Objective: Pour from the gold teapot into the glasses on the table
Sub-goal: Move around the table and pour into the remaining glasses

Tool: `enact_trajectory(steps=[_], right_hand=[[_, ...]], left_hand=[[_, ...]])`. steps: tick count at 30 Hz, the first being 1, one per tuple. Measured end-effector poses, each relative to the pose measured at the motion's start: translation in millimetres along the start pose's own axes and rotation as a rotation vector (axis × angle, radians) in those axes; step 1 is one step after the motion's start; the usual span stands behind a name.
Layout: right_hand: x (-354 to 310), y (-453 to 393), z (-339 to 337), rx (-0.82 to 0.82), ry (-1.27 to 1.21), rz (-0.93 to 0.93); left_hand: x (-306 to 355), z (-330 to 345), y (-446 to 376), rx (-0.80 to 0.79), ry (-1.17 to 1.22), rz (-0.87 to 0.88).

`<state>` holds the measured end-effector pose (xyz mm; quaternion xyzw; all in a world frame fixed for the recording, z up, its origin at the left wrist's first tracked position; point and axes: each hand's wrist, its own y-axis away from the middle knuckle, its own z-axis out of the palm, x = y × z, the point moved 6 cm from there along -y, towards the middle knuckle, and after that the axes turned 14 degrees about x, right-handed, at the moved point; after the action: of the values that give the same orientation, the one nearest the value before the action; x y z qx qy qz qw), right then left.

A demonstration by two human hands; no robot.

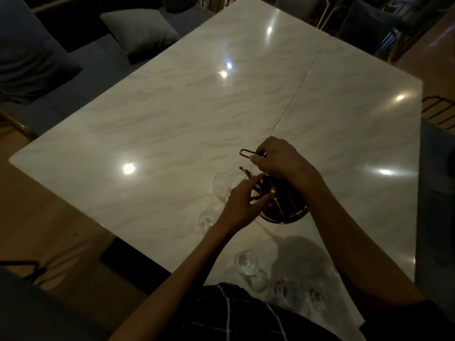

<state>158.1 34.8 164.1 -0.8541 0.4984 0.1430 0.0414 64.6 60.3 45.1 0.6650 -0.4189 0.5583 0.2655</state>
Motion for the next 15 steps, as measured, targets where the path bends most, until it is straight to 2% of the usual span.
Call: enact_trajectory(steps=[15], right_hand=[[5.2, -2.7, 0.1, -0.015, -0.014, 0.015]], left_hand=[[0.3, 5.6, -4.2, -0.028, -0.019, 0.001]])
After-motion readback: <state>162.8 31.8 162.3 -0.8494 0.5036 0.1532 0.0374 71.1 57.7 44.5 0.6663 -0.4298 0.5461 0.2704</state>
